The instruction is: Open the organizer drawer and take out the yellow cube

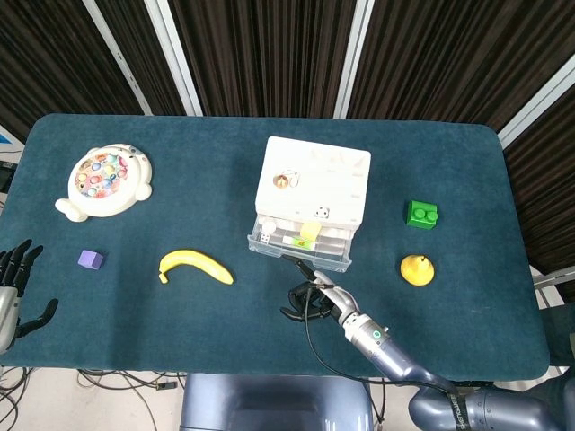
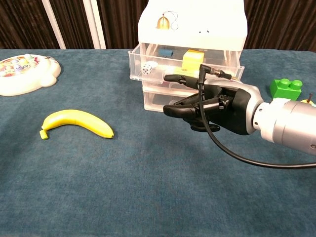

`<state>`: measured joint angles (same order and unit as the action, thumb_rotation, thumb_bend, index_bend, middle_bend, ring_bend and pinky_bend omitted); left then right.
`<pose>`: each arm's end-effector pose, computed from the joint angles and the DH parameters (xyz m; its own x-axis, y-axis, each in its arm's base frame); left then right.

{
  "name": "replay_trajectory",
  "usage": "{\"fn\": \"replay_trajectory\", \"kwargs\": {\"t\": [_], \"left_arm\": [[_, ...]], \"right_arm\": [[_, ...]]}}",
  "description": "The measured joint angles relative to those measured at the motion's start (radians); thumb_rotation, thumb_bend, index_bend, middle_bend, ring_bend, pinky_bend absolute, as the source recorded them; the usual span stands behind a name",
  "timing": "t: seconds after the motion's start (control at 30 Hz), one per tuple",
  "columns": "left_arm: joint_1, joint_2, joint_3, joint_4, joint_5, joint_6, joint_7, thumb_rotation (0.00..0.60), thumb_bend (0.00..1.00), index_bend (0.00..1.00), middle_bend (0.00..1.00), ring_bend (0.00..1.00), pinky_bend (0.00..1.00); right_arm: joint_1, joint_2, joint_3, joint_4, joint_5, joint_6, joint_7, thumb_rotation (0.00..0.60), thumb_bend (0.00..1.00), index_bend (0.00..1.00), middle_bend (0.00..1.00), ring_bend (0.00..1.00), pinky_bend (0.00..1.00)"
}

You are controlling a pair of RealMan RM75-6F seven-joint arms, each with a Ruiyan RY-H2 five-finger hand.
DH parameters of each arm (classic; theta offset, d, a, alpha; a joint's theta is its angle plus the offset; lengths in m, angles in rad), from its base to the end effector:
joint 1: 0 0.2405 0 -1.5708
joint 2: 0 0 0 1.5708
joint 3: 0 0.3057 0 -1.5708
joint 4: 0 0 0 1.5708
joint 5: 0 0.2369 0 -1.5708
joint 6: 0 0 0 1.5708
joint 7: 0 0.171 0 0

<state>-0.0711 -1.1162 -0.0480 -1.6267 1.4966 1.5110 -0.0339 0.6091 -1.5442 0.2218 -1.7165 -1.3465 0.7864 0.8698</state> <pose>-0.3647 0.2083 0.1595 0.3525 -0.0158 0.9357 0.9358 0.0053 -0.3525 -0.1260 -0.3243 -0.0750 -0.6209 -0.6711 0.4050 -0.6616 0.1717 -0.7299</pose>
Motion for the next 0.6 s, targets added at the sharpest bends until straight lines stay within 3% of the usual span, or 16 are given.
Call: {"fn": "replay_trajectory", "kwargs": {"t": [0.6], "left_arm": [[0.0, 0.0, 0.0, -0.001, -0.001, -0.001, 0.004, 0.6, 0.31, 0.04, 0.0, 0.0, 0.0]], "right_arm": [[-0.01, 0.009, -0.04, -0.029, -0.027, 0.03, -0.001, 0.6, 0.36, 0.01, 0.81, 0.88, 0.99]]}}
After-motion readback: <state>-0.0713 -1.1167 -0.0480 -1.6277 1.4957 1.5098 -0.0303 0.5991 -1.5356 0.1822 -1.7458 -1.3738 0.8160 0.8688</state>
